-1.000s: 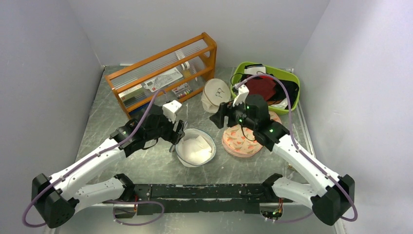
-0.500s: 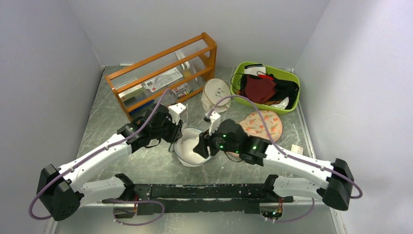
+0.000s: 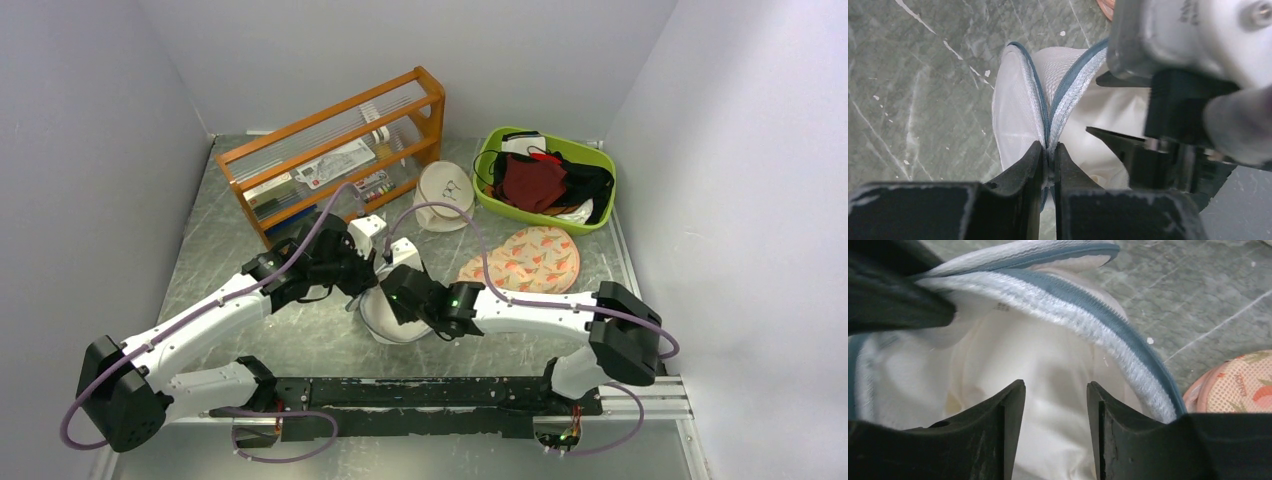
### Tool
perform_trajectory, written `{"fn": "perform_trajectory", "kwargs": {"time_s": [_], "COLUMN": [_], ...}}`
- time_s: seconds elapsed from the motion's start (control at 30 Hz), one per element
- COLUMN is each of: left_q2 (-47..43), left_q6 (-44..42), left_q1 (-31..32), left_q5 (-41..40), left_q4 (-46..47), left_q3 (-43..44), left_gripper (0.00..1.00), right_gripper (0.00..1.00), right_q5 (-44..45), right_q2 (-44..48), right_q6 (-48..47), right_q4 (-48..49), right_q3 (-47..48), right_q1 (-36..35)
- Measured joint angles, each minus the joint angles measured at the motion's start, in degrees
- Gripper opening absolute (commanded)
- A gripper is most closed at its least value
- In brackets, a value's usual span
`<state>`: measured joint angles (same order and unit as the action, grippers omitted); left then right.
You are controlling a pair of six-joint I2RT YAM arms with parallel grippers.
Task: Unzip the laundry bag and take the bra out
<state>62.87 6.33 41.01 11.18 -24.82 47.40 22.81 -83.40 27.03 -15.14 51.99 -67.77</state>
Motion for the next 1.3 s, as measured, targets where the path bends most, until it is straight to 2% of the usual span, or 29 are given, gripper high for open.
{"fn": "perform_trajectory", "kwargs": {"time_s": [0.17, 0.3, 0.53, 0.67, 0.77, 0.93, 1.07, 1.13, 1.23, 1.3], "left_q2": [0.0, -0.1, -0.3, -0.3, -0.3, -0.3, -0.3, -0.3, -0.3, -0.3], "left_q6": [-0.1, -0.1, -0.1, -0.3, -0.4, -0.4, -0.4, -0.4, -0.4, -0.4], "left_q1": [-0.1, -0.2, -0.2, -0.2, -0.2, -0.2, -0.2, -0.2, -0.2, -0.2], "left_q5": [1.4, 2.1, 2.6, 2.9, 3.0, 3.0, 3.1, 3.2, 3.2, 3.2], "left_q4": [0.2, 0.2, 0.3, 0.3, 0.1, 0.2, 0.2, 0.2, 0.2, 0.2], "left_q3": [0.0, 0.0, 0.0, 0.0, 0.0, 0.0, 0.0, 0.0, 0.0, 0.0], "left_gripper": [0.07, 0.07, 0.07, 0.07, 0.07, 0.07, 0.07, 0.07, 0.07, 0.07], "right_gripper": [0.76, 0.86, 0.98, 0.99, 0.91, 0.66, 0.3, 0.18, 0.06, 0.03], "right_q5": [5.9, 9.2, 12.6, 13.2, 13.2, 11.3, 8.8, 8.1, 7.3, 6.9], "right_q2": [-3.1, -4.4, -6.1, -9.2, -11.5, -12.2, -9.9, -7.9, -3.7, -0.9], "right_q6": [1.3, 2.2, 4.1, 4.7, 5.3, 5.7, 5.2, 4.8, 4.8, 5.0], "right_q4": [-0.9, -2.5, -3.0, -2.3, -1.4, 1.5, 3.8, 4.2, 5.1, 6.0], "right_q3": [0.4, 1.8, 1.9, 1.8, 1.7, 1.0, -0.9, -1.1, -1.2, -1.8], "right_q1": [-0.8, -1.8, -2.4, -2.4, -2.4, -2.4, -2.4, -2.4, -2.4, -2.4]}}
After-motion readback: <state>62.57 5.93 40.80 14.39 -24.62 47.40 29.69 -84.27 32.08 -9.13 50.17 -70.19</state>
